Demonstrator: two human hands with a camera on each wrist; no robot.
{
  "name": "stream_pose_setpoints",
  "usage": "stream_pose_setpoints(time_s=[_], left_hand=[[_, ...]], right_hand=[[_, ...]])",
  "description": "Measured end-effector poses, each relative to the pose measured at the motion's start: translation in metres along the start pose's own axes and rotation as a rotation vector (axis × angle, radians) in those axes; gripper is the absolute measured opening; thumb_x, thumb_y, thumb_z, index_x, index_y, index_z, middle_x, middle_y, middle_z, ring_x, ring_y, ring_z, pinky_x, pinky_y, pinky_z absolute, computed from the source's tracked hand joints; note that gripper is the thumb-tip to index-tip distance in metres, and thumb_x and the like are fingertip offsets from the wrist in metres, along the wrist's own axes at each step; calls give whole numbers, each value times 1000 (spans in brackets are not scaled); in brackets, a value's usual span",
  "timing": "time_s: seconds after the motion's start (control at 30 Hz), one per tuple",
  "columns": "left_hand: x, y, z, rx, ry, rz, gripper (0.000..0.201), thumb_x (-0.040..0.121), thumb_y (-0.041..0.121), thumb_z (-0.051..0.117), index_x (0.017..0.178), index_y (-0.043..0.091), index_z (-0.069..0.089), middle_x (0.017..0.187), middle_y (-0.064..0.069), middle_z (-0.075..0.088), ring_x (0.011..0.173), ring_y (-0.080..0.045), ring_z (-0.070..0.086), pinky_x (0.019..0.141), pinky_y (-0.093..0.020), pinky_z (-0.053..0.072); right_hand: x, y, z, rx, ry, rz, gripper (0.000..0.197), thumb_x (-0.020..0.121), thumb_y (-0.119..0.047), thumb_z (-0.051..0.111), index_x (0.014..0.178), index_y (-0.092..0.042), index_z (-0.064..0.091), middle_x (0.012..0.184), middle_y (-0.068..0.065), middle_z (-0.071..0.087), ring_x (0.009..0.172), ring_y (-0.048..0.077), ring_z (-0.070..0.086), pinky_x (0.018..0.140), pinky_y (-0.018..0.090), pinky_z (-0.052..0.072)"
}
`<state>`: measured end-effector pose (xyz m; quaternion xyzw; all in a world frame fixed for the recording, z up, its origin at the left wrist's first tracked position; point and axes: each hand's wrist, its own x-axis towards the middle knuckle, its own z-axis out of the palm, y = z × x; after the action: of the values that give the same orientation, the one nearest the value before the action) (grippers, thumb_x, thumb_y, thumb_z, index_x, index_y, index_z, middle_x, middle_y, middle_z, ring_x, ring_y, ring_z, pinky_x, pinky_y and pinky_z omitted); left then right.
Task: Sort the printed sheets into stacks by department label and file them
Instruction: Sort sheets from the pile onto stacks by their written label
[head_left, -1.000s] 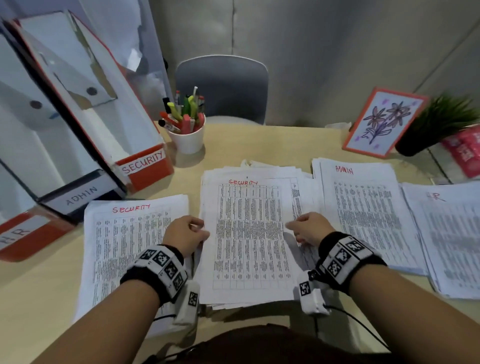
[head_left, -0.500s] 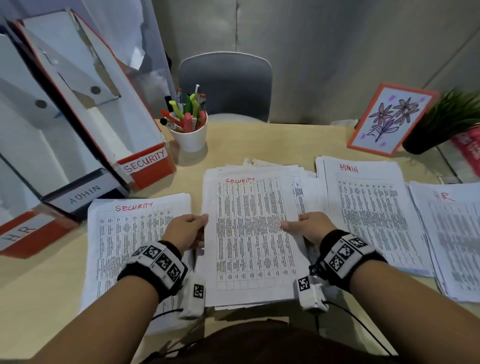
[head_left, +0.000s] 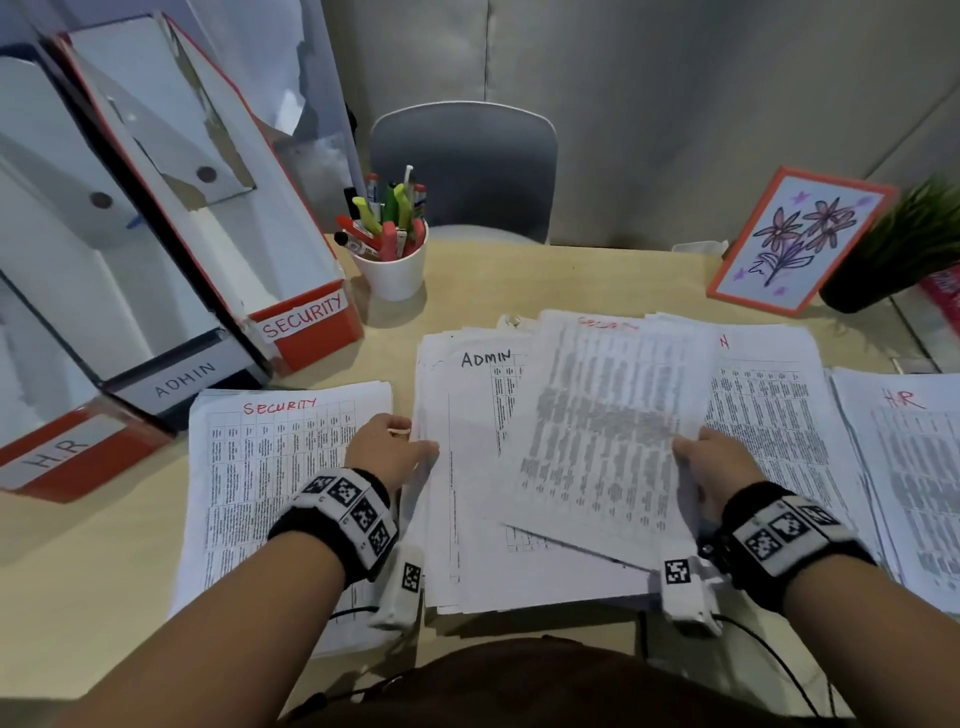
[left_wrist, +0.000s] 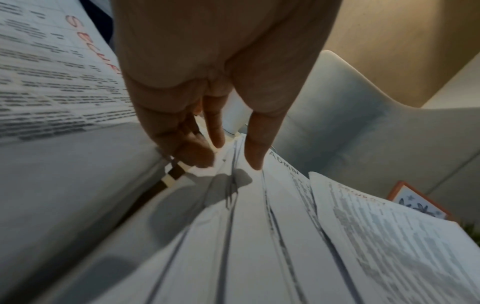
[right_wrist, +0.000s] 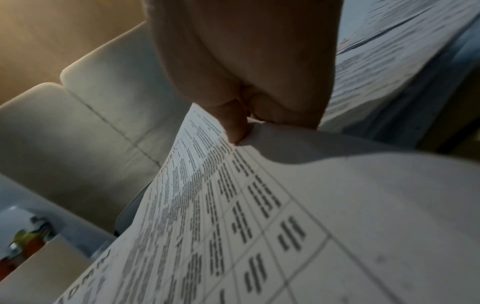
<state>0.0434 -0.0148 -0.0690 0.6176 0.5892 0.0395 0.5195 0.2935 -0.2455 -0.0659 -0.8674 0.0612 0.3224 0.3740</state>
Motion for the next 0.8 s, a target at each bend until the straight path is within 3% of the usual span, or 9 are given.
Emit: stream_pose_setpoints(time_s=[0.07, 0.23, 0.3, 0.37, 0.4, 0.47, 0.53, 0.7, 0.8], left_hand=[[-2, 4, 1, 81, 8, 26, 52, 73, 22, 77, 119, 14, 52, 104, -1, 58, 94, -21, 58, 85, -31, 48], [-2, 8, 6, 124, -32, -2, 74, 65, 33, 85, 125, 14, 45, 116, -3, 60, 99, -21, 57, 84, -31, 45], [-5, 8, 8, 112, -26, -11, 81, 62, 32, 88, 126, 14, 42, 115, -3, 57, 97, -20, 54, 73, -25, 44], [-8, 8, 11, 106, -14, -2, 83, 61, 27, 89, 126, 12, 40, 110, -2, 54, 91, -18, 50, 57, -17, 34], [-10, 10, 13, 107, -15, 8, 86, 60, 26, 90, 127, 11, 39, 112, -3, 53, 92, -18, 49, 57, -17, 32], [-10, 12, 14, 153, -36, 32, 95, 55, 31, 92, 130, 10, 37, 123, -6, 51, 102, -21, 50, 70, -22, 38], [-9, 14, 15, 224, -45, 49, 101, 53, 37, 92, 131, 9, 35, 127, -8, 47, 112, -26, 50, 80, -29, 39], [-6, 13, 13, 256, -55, 75, 69, 62, 26, 88, 109, 13, 40, 93, 3, 52, 82, -16, 53, 61, -26, 40], [3, 7, 3, 194, -23, 69, 51, 63, 16, 86, 100, 14, 51, 86, 0, 62, 87, -24, 63, 75, -37, 53]], right_hand=[[0, 2, -9, 36, 61, 10, 29, 95, -8, 49, 121, 5, 51, 127, 25, 53, 120, 39, 49, 108, 46, 35], [-3, 8, -18, 92, 97, 8, 41, 97, -12, 49, 133, 5, 42, 137, 19, 47, 127, 36, 43, 112, 39, 31], [-3, 11, -15, 120, 78, 34, 47, 97, -15, 50, 139, -1, 37, 142, 13, 43, 129, 31, 43, 112, 36, 31], [-2, 15, -12, 134, 45, 55, 33, 96, -12, 49, 128, 0, 50, 124, 14, 55, 109, 28, 54, 101, 35, 39], [-2, 16, -10, 133, 40, 51, 23, 96, -11, 49, 115, 1, 55, 113, 16, 58, 100, 27, 55, 97, 37, 42], [-4, 18, -7, 106, 48, 23, 17, 96, -9, 49, 106, 3, 55, 97, 15, 57, 98, 27, 54, 97, 40, 44], [-10, 18, -5, 124, 28, -10, 18, 97, -7, 48, 106, 6, 56, 95, 13, 59, 100, 30, 56, 96, 40, 44], [-15, 19, -8, 151, -28, -74, 17, 97, -8, 49, 108, 0, 58, 102, 15, 61, 98, 28, 56, 90, 36, 43], [-13, 19, -14, 180, -68, -44, 15, 97, -12, 49, 104, -5, 60, 94, 13, 65, 85, 28, 60, 70, 34, 48]])
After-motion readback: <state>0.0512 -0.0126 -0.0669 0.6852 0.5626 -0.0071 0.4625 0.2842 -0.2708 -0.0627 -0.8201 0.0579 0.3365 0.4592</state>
